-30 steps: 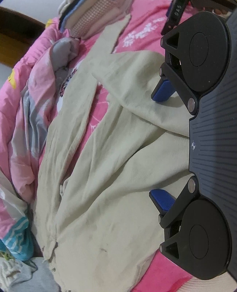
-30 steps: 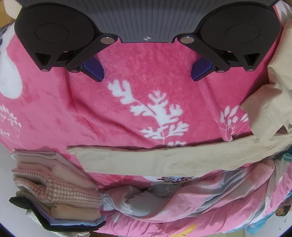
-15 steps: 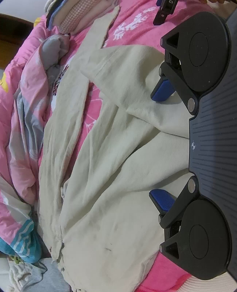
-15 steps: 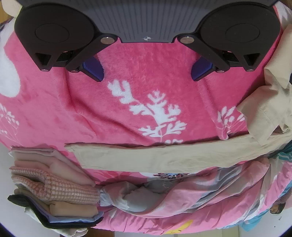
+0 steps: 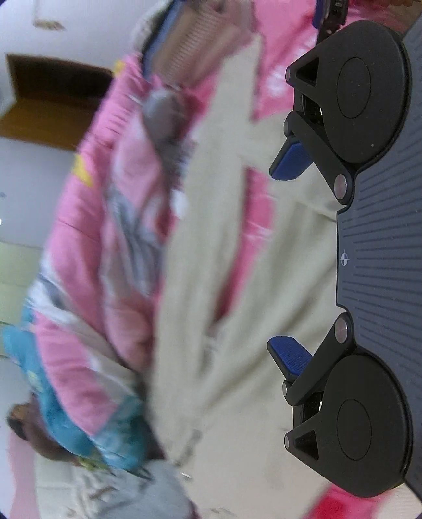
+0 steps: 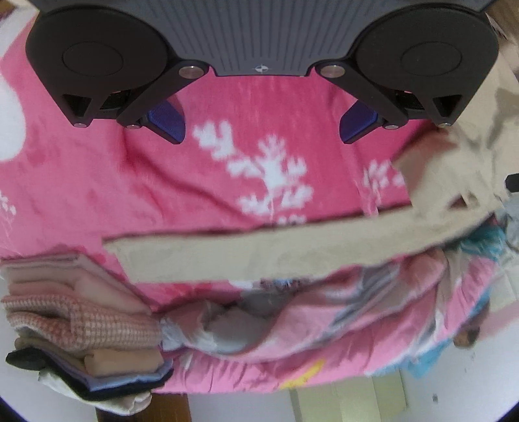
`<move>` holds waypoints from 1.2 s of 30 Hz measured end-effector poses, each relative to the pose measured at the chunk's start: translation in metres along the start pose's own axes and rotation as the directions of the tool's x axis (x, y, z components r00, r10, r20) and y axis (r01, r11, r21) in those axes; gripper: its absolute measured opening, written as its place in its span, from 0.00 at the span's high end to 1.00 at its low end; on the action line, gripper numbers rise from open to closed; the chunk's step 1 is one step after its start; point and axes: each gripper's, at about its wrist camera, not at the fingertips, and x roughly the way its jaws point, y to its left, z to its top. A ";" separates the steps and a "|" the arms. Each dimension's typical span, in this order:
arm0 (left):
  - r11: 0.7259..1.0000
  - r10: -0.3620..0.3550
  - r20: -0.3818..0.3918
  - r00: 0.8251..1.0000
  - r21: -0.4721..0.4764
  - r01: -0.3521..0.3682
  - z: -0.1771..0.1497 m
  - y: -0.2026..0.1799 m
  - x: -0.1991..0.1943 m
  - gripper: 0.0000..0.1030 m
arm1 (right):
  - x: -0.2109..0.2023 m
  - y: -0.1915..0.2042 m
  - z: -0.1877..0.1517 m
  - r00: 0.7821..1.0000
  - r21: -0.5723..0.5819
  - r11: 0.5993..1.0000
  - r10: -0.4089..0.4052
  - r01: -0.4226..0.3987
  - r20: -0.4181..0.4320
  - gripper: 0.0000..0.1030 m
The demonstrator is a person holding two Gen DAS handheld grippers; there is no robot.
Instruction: Fold clothes
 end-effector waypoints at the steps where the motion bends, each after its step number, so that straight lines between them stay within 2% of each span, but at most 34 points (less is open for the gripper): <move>1: 1.000 -0.011 0.014 1.000 0.003 0.011 0.005 0.001 0.005 0.00 | -0.002 -0.002 0.005 1.000 0.013 1.000 0.017 -0.017 0.017 0.00; 5: 0.998 -0.054 0.019 0.998 -0.013 0.054 0.018 0.002 0.039 0.00 | -0.001 -0.021 0.027 0.992 0.122 0.986 0.108 -0.116 0.071 0.00; 9: 0.986 -0.104 -0.039 0.994 -0.132 0.098 0.025 0.015 0.078 0.04 | 0.012 -0.055 0.045 0.985 0.312 0.936 0.142 -0.165 0.094 0.01; 12: 0.970 -0.132 -0.072 0.989 -0.216 0.113 0.025 0.025 0.102 0.07 | 0.027 -0.088 0.054 0.986 0.475 0.864 0.134 -0.167 0.103 0.11; 15: 0.951 -0.157 -0.093 0.983 -0.285 0.124 0.025 0.034 0.123 0.19 | 0.044 -0.121 0.061 0.991 0.608 0.783 0.089 -0.132 0.101 0.25; 17: 0.942 -0.162 -0.099 0.982 -0.313 0.124 0.023 0.039 0.132 0.26 | 0.057 -0.140 0.064 0.996 0.675 0.732 0.050 -0.088 0.076 0.36; 19: 0.933 -0.165 -0.107 0.980 -0.339 0.120 0.021 0.045 0.139 0.30 | 0.071 -0.155 0.064 0.999 0.731 0.681 0.026 -0.051 0.046 0.39; 20: 0.931 -0.161 -0.116 0.980 -0.347 0.112 0.020 0.047 0.141 0.33 | 0.078 -0.161 0.064 0.999 0.751 0.660 0.016 -0.031 0.028 0.45; 22: 0.928 -0.153 -0.137 0.979 -0.361 0.095 0.019 0.049 0.145 0.37 | 0.088 -0.168 0.062 1.000 0.775 0.632 0.012 -0.019 0.015 0.49; 25: 0.925 -0.151 -0.144 0.978 -0.370 0.088 0.019 0.051 0.147 0.38 | 0.097 -0.172 0.062 1.000 0.778 0.627 0.002 -0.018 0.022 0.59; 26: 0.924 -0.148 -0.148 0.978 -0.372 0.084 0.019 0.051 0.147 0.38 | 0.100 -0.173 0.063 1.000 0.777 0.629 -0.001 -0.018 0.025 0.65; 27: 0.925 -0.145 -0.149 0.978 -0.371 0.080 0.020 0.050 0.147 0.38 | 0.104 -0.175 0.063 1.000 0.778 0.628 0.003 -0.026 0.031 0.77; 28: 0.926 -0.141 -0.151 0.979 -0.369 0.076 0.020 0.049 0.147 0.39 | 0.108 -0.177 0.064 0.999 0.781 0.623 0.017 -0.040 0.038 0.82; 29: 0.928 -0.136 -0.151 0.979 -0.367 0.072 0.020 0.048 0.147 0.40 | 0.112 -0.180 0.063 0.999 0.789 0.613 0.031 -0.051 0.041 0.95; 31: 0.928 -0.122 -0.152 0.981 -0.367 0.059 0.019 0.048 0.147 0.44 | 0.111 -0.183 0.062 0.997 0.805 0.588 0.042 -0.072 0.059 0.98; 36: 0.913 -0.119 -0.152 0.981 -0.406 0.048 0.020 0.055 0.149 0.62 | 0.073 -0.166 0.063 0.986 0.762 0.633 0.017 -0.140 0.167 0.98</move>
